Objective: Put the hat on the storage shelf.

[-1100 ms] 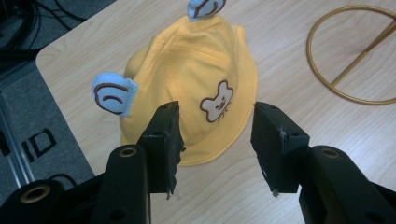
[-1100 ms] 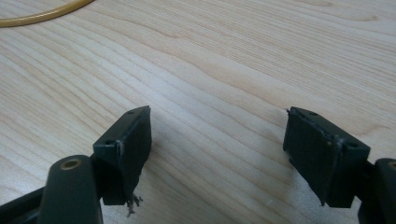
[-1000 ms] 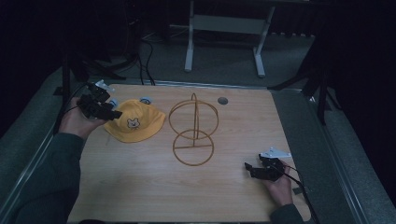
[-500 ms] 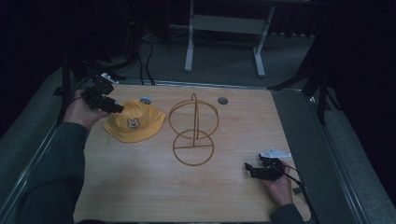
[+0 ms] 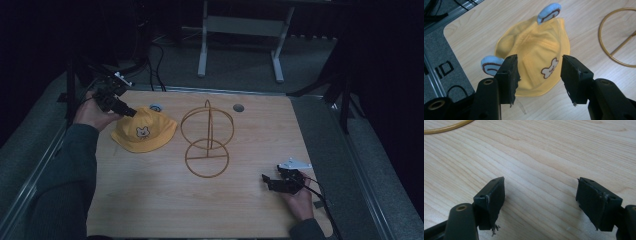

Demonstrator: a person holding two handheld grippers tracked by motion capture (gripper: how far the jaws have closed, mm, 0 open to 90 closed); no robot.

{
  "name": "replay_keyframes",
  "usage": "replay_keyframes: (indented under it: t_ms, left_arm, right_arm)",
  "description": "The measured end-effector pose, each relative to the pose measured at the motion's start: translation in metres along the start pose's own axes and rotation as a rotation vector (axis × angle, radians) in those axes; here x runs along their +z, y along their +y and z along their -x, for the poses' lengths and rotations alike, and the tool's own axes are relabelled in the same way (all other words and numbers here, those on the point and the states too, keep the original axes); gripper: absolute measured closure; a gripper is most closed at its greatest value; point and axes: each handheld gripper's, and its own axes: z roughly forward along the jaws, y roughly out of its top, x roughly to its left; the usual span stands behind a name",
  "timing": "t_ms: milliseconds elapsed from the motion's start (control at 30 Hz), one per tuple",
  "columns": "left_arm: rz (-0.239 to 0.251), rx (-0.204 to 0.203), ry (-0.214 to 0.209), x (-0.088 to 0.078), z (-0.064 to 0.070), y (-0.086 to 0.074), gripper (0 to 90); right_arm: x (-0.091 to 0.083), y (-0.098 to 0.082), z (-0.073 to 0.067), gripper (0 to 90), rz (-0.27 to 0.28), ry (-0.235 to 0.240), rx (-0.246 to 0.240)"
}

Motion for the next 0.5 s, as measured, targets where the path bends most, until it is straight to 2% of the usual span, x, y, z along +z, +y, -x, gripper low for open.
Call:
replay_keyframes:
  t_ms: [200, 500]
  left_arm:
    - [0.003, 0.006, -0.008, 0.004, 0.0, 0.006, 41.5]
    - [-0.015, -0.005, -0.027, 0.011, -0.006, 0.014, 39.5]
  right_arm:
    - [0.0, 0.0, 0.0, 23.2, 0.0, 0.001, -0.001]
    - [0.0, 0.0, 0.0, 23.2, 0.0, 0.001, 0.0]
